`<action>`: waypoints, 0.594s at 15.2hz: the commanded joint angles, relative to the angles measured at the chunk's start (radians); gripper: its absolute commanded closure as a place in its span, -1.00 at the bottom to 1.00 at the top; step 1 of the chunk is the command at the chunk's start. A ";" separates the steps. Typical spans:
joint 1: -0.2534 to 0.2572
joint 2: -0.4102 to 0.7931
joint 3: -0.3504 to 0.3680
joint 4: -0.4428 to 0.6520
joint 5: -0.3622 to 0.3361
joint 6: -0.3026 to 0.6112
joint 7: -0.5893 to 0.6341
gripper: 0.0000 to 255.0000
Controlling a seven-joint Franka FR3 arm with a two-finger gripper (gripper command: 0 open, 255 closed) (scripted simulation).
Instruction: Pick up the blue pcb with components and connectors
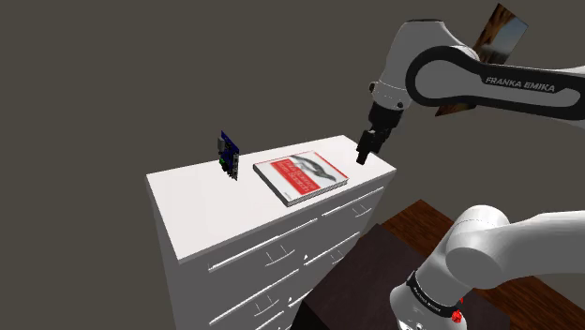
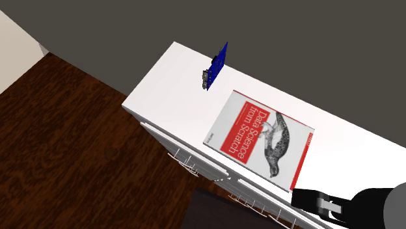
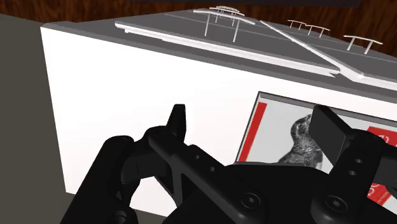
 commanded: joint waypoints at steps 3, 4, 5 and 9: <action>0.010 0.052 0.036 0.032 0.024 0.024 0.048 -1.00; 0.014 0.080 0.054 0.050 0.034 0.036 0.071 -1.00; 0.018 0.107 0.071 0.069 0.043 0.047 0.095 -1.00; 0.027 0.225 0.138 0.157 0.069 0.087 0.188 -1.00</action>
